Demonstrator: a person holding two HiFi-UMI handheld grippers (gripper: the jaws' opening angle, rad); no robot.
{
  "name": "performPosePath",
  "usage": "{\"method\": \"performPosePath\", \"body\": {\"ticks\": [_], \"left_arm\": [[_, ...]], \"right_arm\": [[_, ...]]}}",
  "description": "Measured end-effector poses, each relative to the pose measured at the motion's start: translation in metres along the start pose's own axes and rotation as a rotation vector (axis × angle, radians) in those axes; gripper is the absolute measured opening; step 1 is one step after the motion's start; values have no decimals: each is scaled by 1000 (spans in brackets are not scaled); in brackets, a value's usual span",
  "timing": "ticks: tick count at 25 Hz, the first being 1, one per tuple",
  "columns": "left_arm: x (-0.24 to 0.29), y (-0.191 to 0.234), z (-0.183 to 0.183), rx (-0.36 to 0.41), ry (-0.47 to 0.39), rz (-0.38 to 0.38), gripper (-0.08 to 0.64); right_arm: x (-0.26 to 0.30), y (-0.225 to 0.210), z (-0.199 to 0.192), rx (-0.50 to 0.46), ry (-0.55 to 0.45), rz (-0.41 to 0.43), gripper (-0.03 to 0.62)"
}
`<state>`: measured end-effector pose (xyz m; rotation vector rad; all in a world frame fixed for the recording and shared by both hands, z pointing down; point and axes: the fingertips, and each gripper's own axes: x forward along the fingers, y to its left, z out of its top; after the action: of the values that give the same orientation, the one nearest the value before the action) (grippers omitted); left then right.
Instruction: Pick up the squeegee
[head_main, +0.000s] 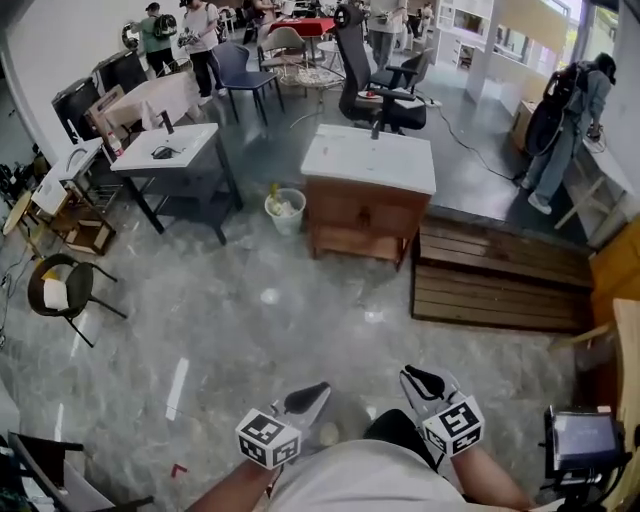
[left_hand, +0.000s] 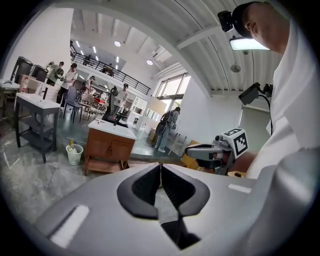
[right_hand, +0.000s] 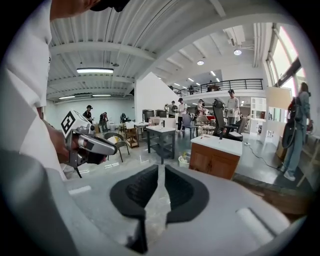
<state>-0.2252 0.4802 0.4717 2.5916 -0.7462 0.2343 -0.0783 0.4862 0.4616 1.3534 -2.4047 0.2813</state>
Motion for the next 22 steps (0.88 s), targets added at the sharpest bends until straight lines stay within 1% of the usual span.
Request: {"method": "performPosePath", "body": {"ticks": [4,6,11,16,19,22], "left_arm": [[23,23,9,-15,1,8,38],[40,35,17,-16,10,14,55],[104,71,46,-15,37,58,67],[182,99,100,21,28,106,74],[221,119,130,25,11,142,74],[254,139,153,19,-3,168,78]], "right_arm": [[21,-24,2,1,14,-15,48],[36,-42,5,2,19,-11,49],[86,-116,23,-12,-22,12,60],[128,-196,54,-39,-72,55,69],[148,-237,67,-48,-86,85,71],[171,-278,77,-57,-102,105,71]]}}
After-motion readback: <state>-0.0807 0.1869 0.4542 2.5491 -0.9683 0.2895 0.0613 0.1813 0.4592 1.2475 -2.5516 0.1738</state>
